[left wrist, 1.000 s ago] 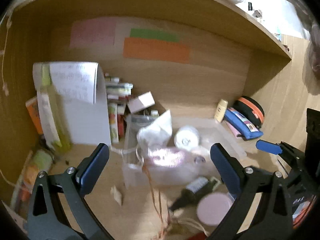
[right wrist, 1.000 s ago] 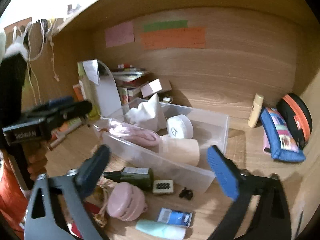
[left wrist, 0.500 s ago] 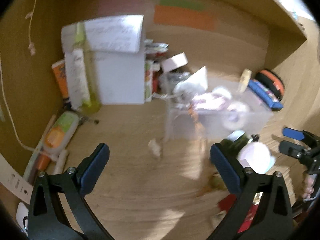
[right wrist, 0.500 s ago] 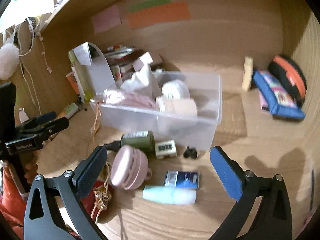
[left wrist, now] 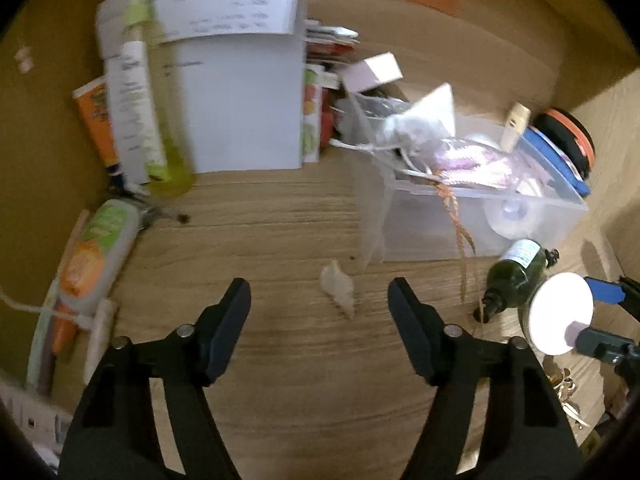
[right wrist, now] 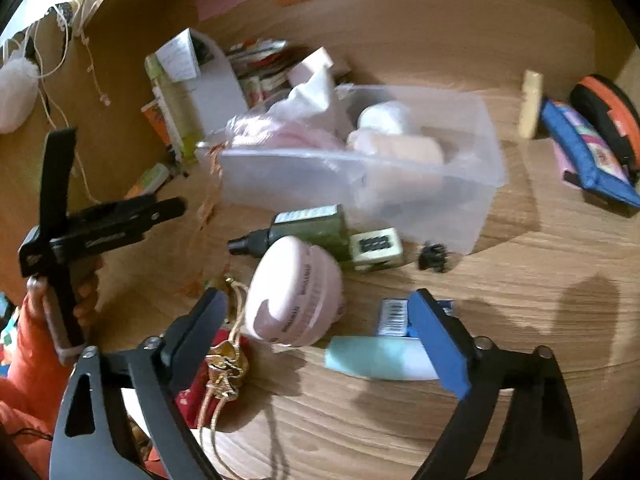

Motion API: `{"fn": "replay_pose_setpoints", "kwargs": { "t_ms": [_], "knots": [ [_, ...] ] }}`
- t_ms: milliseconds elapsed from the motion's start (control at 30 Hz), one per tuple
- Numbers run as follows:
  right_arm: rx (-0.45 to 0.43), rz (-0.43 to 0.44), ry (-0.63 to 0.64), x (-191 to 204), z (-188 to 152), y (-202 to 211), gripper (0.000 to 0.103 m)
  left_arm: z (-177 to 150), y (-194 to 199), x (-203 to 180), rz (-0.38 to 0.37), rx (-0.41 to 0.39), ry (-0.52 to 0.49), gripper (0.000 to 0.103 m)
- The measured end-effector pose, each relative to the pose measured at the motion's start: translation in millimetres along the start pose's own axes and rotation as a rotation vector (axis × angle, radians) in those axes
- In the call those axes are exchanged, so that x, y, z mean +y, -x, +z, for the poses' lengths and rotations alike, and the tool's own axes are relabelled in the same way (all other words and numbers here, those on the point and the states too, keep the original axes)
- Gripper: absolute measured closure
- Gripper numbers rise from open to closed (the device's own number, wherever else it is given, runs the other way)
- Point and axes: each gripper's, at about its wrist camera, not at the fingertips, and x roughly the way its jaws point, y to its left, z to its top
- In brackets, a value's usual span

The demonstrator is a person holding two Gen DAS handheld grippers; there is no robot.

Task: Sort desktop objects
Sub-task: 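Grasp the pink round compact with the right tool while the left tool reaches for a small shell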

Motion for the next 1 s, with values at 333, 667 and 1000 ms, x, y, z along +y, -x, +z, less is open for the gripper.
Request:
{"fn": "replay_pose_setpoints", "kwargs": {
  "t_ms": [333,667,1000],
  "knots": [
    [0.091,-0.002,0.009,7,2,-25,0.031,7,-22,5,-0.006,0.056,-0.029,0.057],
    [0.111,0.001,-0.017,5,4,-35,0.042,8,-37,5,-0.046,0.091,-0.033,0.078],
    [0.072,0.067,-0.081,-10,4,-27,0.048,3,-34,3,-0.040,0.078,-0.051,0.081]
  ]
}}
